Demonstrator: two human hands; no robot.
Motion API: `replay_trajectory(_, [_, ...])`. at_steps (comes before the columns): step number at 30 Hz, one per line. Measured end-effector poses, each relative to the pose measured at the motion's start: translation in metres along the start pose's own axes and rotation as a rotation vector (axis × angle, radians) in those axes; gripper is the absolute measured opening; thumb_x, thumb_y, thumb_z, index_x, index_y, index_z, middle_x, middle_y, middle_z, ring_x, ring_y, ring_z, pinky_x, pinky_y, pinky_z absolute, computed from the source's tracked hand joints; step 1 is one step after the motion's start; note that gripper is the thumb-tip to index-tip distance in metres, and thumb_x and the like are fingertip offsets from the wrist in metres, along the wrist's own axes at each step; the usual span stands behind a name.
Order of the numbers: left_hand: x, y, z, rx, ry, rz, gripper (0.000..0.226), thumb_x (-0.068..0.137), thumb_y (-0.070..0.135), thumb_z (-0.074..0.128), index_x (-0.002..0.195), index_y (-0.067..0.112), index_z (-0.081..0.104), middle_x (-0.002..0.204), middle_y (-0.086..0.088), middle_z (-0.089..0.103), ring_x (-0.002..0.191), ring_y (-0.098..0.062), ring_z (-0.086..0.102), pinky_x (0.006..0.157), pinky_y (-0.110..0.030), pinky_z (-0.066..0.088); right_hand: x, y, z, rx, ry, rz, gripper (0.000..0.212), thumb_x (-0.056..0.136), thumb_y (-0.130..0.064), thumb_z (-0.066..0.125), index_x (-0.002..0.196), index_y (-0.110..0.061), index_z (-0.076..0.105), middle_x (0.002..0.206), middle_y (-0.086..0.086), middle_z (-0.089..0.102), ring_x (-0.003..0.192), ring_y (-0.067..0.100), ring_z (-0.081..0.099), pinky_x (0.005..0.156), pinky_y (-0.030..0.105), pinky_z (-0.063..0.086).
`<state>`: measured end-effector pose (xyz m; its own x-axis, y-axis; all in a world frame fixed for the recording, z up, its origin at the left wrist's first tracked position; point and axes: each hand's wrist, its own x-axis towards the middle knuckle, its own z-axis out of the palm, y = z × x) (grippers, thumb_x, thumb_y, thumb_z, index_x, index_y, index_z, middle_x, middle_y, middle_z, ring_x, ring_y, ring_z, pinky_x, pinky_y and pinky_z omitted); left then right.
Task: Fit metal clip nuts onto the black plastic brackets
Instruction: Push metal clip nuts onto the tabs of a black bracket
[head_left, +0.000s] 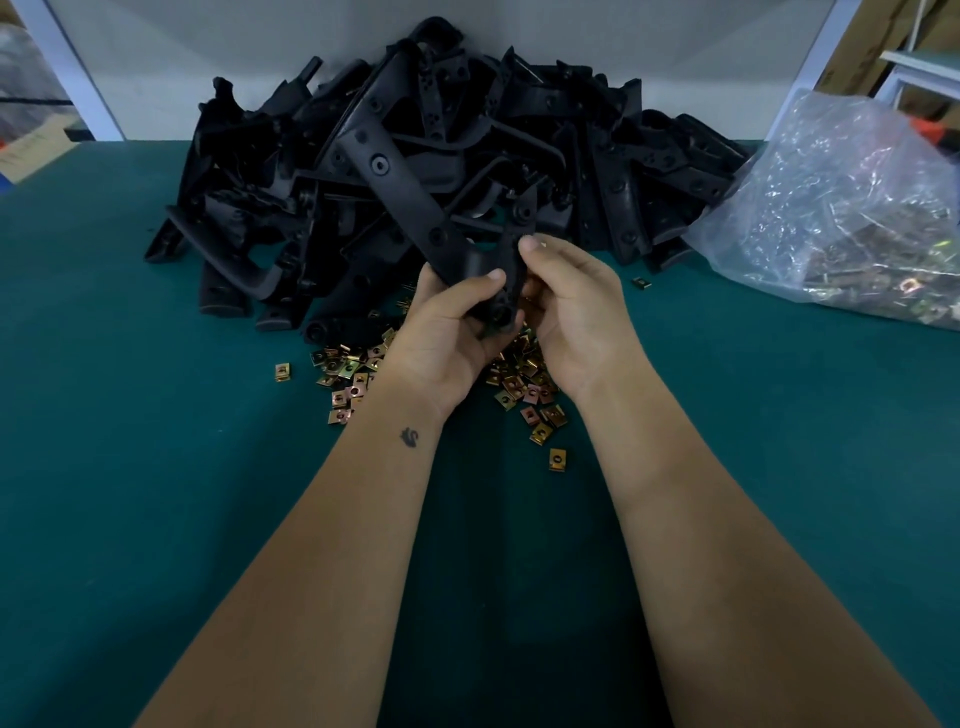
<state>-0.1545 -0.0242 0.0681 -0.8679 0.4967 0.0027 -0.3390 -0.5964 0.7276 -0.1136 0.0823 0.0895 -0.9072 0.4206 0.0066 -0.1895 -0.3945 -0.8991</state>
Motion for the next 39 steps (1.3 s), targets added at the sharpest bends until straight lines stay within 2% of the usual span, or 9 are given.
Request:
replay_trajectory(2, [-0.001, 0.001, 0.000, 0.020, -0.014, -0.004, 0.035, 0.091, 0.001, 0.060, 0.120, 0.021, 0.055, 0.109, -0.001, 0.070, 0.096, -0.019, 0.068, 0.071, -0.030, 0.057, -0.001, 0.000, 0.000, 0.013, -0.011, 0.004, 0.011, 0.091, -0.006, 0.065, 0.082, -0.010, 0.070, 0.095, 0.012, 0.070, 0.096, 0.027, 0.063, 0.095, 0.044, 0.050])
replay_trajectory(12, [-0.004, 0.000, 0.003, 0.101, -0.108, -0.031, 0.036, 0.096, 0.004, 0.058, 0.123, 0.026, 0.051, 0.121, 0.001, 0.066, 0.104, -0.015, 0.067, 0.076, -0.028, 0.057, -0.003, -0.007, -0.006, 0.023, -0.115, 0.032, 0.029, 0.090, -0.009, 0.065, 0.063, -0.018, 0.068, 0.086, 0.007, 0.070, 0.088, 0.022, 0.066, 0.085, 0.037, 0.053])
replay_trajectory(15, [-0.003, -0.002, 0.003, 0.136, -0.077, -0.013, 0.038, 0.096, 0.002, 0.058, 0.127, 0.024, 0.049, 0.119, 0.001, 0.067, 0.101, -0.012, 0.068, 0.077, -0.029, 0.057, -0.003, -0.006, -0.004, -0.094, -0.035, -0.050, 0.017, 0.089, -0.011, 0.068, 0.074, -0.016, 0.072, 0.085, 0.004, 0.071, 0.089, 0.020, 0.066, 0.089, 0.040, 0.053])
replay_trajectory(19, [0.000, -0.006, 0.004, 0.148, -0.005, 0.026, 0.046, 0.095, 0.000, 0.060, 0.136, 0.018, 0.048, 0.125, -0.007, 0.068, 0.111, -0.021, 0.068, 0.088, -0.037, 0.058, -0.003, 0.003, 0.005, -0.329, 0.097, -0.191, 0.011, 0.092, -0.017, 0.067, 0.084, -0.014, 0.074, 0.077, 0.003, 0.071, 0.080, 0.015, 0.068, 0.076, 0.029, 0.055])
replay_trajectory(22, [0.001, -0.006, 0.004, 0.106, 0.032, 0.035, 0.043, 0.093, -0.001, 0.061, 0.132, 0.017, 0.054, 0.117, -0.006, 0.072, 0.108, -0.022, 0.069, 0.082, -0.033, 0.058, -0.004, 0.010, 0.013, -0.429, 0.168, -0.255, 0.008, 0.090, -0.021, 0.069, 0.087, -0.015, 0.072, 0.071, -0.004, 0.068, 0.076, 0.007, 0.065, 0.075, 0.022, 0.054])
replay_trajectory(27, [0.003, -0.007, 0.003, 0.069, 0.084, 0.028, 0.041, 0.093, -0.003, 0.061, 0.130, 0.014, 0.055, 0.107, -0.006, 0.073, 0.095, -0.021, 0.073, 0.074, -0.030, 0.058, -0.008, 0.014, 0.016, -0.650, 0.258, -0.400, 0.018, 0.088, -0.026, 0.070, 0.102, -0.015, 0.070, 0.091, -0.005, 0.071, 0.089, 0.006, 0.065, 0.081, 0.022, 0.052])
replay_trajectory(31, [0.002, -0.002, 0.001, 0.047, 0.098, 0.073, 0.041, 0.093, -0.003, 0.060, 0.130, 0.013, 0.053, 0.119, -0.012, 0.070, 0.106, -0.027, 0.070, 0.084, -0.039, 0.060, -0.009, 0.012, 0.015, -0.614, 0.149, -0.394, 0.009, 0.092, -0.018, 0.065, 0.097, -0.018, 0.072, 0.087, -0.012, 0.070, 0.083, -0.003, 0.063, 0.076, 0.013, 0.047])
replay_trajectory(35, [0.004, 0.013, -0.004, -0.078, 0.128, 0.152, 0.036, 0.095, -0.003, 0.058, 0.128, 0.008, 0.052, 0.118, -0.013, 0.066, 0.102, -0.024, 0.068, 0.081, -0.032, 0.059, -0.007, 0.012, 0.017, -0.466, 0.121, -0.274, 0.026, 0.098, -0.019, 0.058, 0.122, -0.013, 0.067, 0.100, -0.016, 0.066, 0.090, -0.012, 0.061, 0.082, 0.009, 0.048])
replay_trajectory(39, [0.003, 0.025, -0.014, -0.170, 0.160, 0.183, 0.021, 0.095, -0.001, 0.059, 0.112, 0.010, 0.055, 0.105, -0.008, 0.065, 0.093, -0.019, 0.068, 0.078, -0.030, 0.058, -0.006, 0.013, 0.009, -0.883, 0.123, -0.368, 0.024, 0.096, -0.020, 0.055, 0.116, -0.019, 0.069, 0.102, -0.014, 0.065, 0.098, -0.002, 0.058, 0.087, 0.020, 0.047])
